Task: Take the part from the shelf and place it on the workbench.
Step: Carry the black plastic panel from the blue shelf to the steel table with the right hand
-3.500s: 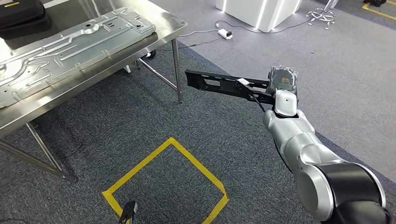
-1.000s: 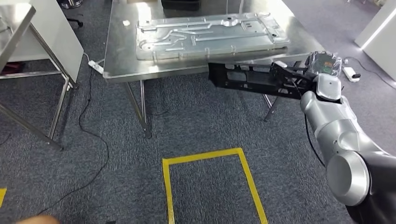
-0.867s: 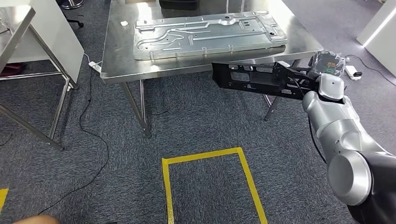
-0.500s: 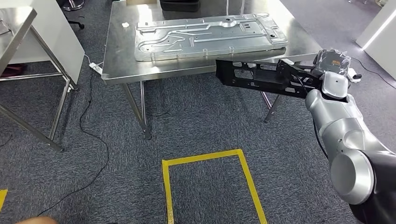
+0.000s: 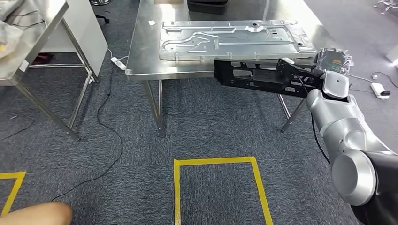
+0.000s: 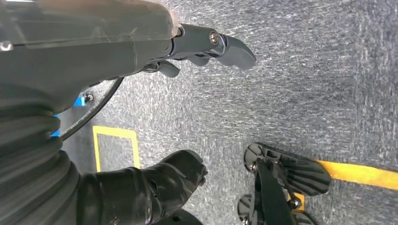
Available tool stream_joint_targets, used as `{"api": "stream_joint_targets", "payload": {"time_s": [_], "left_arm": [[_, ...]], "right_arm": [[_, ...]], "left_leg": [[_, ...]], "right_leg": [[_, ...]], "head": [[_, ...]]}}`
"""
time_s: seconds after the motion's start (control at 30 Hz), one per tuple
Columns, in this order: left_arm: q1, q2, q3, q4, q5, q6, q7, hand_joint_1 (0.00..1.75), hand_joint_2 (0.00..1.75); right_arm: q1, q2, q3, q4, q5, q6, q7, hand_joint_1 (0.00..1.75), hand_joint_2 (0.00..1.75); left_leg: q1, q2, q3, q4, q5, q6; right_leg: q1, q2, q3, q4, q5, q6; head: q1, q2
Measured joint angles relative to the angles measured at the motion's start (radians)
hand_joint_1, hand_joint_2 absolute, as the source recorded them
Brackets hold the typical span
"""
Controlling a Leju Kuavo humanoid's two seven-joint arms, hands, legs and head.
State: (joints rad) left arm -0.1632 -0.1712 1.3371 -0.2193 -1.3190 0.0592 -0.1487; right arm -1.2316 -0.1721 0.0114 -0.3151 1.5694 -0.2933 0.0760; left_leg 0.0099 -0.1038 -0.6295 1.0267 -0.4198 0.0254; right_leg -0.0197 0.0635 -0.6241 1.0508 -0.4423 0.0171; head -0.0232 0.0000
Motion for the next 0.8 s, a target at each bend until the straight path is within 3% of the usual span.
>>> {"api": "stream_joint_targets", "payload": {"time_s": [0.07, 0.1, 0.17, 0.23, 0.3, 0.33, 0.4, 0.47, 0.53, 0.63, 0.7, 0.77, 0.8], "left_arm": [[0.0, 0.0, 0.0, 0.0, 0.001, 0.003, 0.005, 0.0, 1.75], [0.001, 0.001, 0.0, 0.0, 0.001, 0.006, 0.008, 0.0, 1.75], [0.002, 0.003, 0.001, 0.0, 0.002, 0.011, 0.015, 0.0, 1.75], [0.002, 0.004, 0.001, 0.0, 0.002, 0.014, 0.019, 0.0, 1.75], [0.002, 0.005, 0.001, 0.0, 0.003, 0.014, 0.021, 0.0, 1.75], [0.003, 0.006, 0.001, 0.0, 0.002, 0.014, 0.022, 0.0, 1.75], [0.003, 0.008, 0.001, 0.0, 0.002, 0.015, 0.023, 0.0, 1.75], [0.001, 0.011, 0.001, 0.0, 0.001, 0.016, 0.023, 0.0, 1.75], [0.001, 0.012, 0.001, 0.0, 0.0, 0.016, 0.023, 0.0, 1.75], [0.001, 0.013, 0.001, 0.0, 0.0, 0.016, 0.023, 0.0, 1.75], [0.0, 0.013, 0.001, 0.0, 0.0, 0.016, 0.023, 0.0, 1.75], [-0.001, 0.013, 0.002, 0.0, 0.0, 0.017, 0.023, 0.0, 1.75], [0.0, 0.014, 0.002, 0.0, 0.0, 0.017, 0.023, 0.0, 1.75]], "right_arm": [[0.0, 0.001, 0.0, 0.0, 0.0, -0.001, -0.004, 1.75, 1.75], [0.001, 0.002, 0.0, 0.0, 0.0, -0.001, -0.006, 1.75, 1.75], [0.0, 0.004, 0.0, 0.0, 0.0, -0.002, -0.009, 1.75, 1.75], [0.0, 0.005, 0.0, 0.0, 0.0, -0.002, -0.01, 1.75, 1.75], [0.002, 0.004, 0.0, 0.0, 0.0, -0.002, -0.009, 1.75, 1.75], [0.003, 0.004, 0.0, 0.0, 0.0, -0.002, -0.009, 1.75, 1.75], [0.004, 0.004, 0.0, 0.0, 0.0, -0.003, -0.009, 1.75, 1.75], [0.003, 0.004, 0.0, 0.0, 0.0, -0.003, -0.008, 1.75, 1.75], [0.003, 0.003, 0.0, 0.0, 0.0, -0.003, -0.007, 1.75, 1.75], [0.003, 0.003, 0.0, -0.002, 0.0, -0.004, -0.009, 1.75, 1.75], [0.002, 0.001, 0.0, -0.002, 0.0, -0.007, -0.012, 1.75, 1.75], [0.005, -0.002, -0.001, -0.001, -0.003, -0.014, -0.019, 1.75, 1.75], [0.009, -0.004, -0.002, -0.001, -0.005, -0.018, -0.024, 1.75, 1.75]], "left_leg": [[0.003, -0.019, -0.007, -0.002, 0.005, -0.014], [0.002, -0.016, -0.009, -0.001, 0.004, -0.02], [-0.003, 0.025, -0.031, 0.045, -0.027, -0.03], [-0.001, 0.078, -0.088, 0.165, -0.088, -0.037], [0.003, 0.094, -0.137, 0.265, -0.117, -0.043], [0.004, 0.097, -0.138, 0.266, -0.106, -0.044], [0.005, 0.109, -0.084, 0.159, -0.042, -0.042], [-0.001, 0.132, -0.021, 0.038, -0.002, -0.032], [-0.007, 0.137, -0.006, 0.003, 0.0, -0.02], [-0.004, 0.119, -0.002, -0.011, 0.01, -0.001], [0.0, 0.111, 0.004, -0.022, 0.017, 0.011], [0.0, 0.101, 0.004, -0.023, 0.019, 0.015], [0.0, 0.095, 0.004, -0.022, 0.018, 0.015]], "right_leg": [[0.002, -0.01, 0.005, -0.011, -0.004, -0.006], [0.001, -0.02, 0.008, -0.016, -0.002, -0.011], [-0.004, -0.039, 0.014, -0.028, 0.003, -0.025], [-0.002, -0.057, 0.017, -0.03, 0.004, -0.033], [0.0, -0.074, 0.016, -0.027, 0.001, -0.035], [0.001, -0.081, 0.016, -0.026, 0.0, -0.036], [0.001, -0.092, 0.018, -0.021, -0.004, -0.032], [0.004, -0.1, 0.018, -0.016, -0.009, -0.024], [0.01, -0.11, 0.017, -0.014, -0.011, -0.015], [0.007, -0.113, 0.016, -0.006, -0.023, 0.0], [0.003, -0.09, -0.017, 0.068, -0.069, 0.008], [0.002, -0.072, -0.079, 0.197, -0.125, 0.012], [0.002, -0.069, -0.103, 0.243, -0.135, 0.014]], "head": [[0.0, 0.0], [0.0, 0.0], [-0.005, 0.0], [-0.01, 0.0], [-0.01, 0.0], [-0.01, 0.0], [-0.01, 0.0], [-0.01, 0.0], [-0.009, 0.0], [-0.008, 0.0], [-0.007, 0.0], [-0.007, 0.0], [-0.007, 0.0]]}}
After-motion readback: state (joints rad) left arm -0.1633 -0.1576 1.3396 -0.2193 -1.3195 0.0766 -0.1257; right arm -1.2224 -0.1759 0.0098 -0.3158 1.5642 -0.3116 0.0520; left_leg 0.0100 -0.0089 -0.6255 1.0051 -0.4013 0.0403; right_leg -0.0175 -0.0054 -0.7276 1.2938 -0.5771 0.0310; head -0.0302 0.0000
